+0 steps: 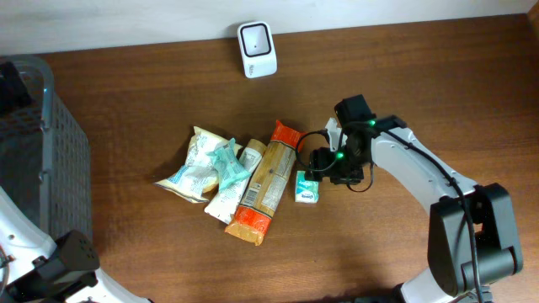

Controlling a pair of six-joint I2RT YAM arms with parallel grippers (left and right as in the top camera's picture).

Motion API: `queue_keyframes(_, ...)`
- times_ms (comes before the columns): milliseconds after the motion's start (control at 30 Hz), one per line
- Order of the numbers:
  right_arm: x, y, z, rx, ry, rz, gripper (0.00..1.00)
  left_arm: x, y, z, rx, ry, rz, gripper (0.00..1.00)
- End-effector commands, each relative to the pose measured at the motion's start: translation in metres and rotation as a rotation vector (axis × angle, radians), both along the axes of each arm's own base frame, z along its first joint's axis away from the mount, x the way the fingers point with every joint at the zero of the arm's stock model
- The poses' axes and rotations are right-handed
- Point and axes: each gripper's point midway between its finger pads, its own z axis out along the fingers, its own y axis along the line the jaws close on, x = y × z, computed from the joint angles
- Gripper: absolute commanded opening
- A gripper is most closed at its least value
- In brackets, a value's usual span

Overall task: Scan the item barcode
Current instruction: 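Reach the right gripper down and grasp the green tissue pack, then lift the tissue pack and carry it toward the scanner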

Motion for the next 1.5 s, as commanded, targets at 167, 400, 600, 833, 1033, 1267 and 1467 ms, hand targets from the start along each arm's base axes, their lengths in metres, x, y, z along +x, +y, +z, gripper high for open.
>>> queue_keyframes(167,-0.027,0.005,-0.040,-0.018,0.055,-0.036,0.50,0.000,-0.001,0.002,0.004,-0.006,-0.017,0.99)
queue_keyframes(400,-0.024,0.020,-0.054,0.067,0.064,0.034,0.38,0.000,-0.001,0.002,0.004,-0.006,-0.017,0.99)
queue_keyframes(600,-0.014,0.013,-0.028,0.136,0.018,0.068,0.04,0.000,-0.001,0.002,0.003,-0.005,-0.017,0.99)
queue_keyframes(833,-0.006,-0.003,0.114,0.751,-0.429,0.288,0.04,0.000,-0.001,0.002,0.004,-0.006,-0.017,0.99)
queue_keyframes(1033,0.002,0.006,0.182,1.055,-0.536,0.260,0.04,0.000,-0.001,0.002,0.004,-0.006,-0.017,0.99)
queue_keyframes(1267,0.017,-0.050,0.058,0.204,-0.199,0.085,0.04,0.000,-0.001,0.002,0.004,-0.006,-0.017,0.99)
queue_keyframes(1467,0.028,-0.119,0.029,-0.822,-0.219,-0.092,0.04,0.000,-0.001,0.002,0.004,-0.006,-0.017,0.99)
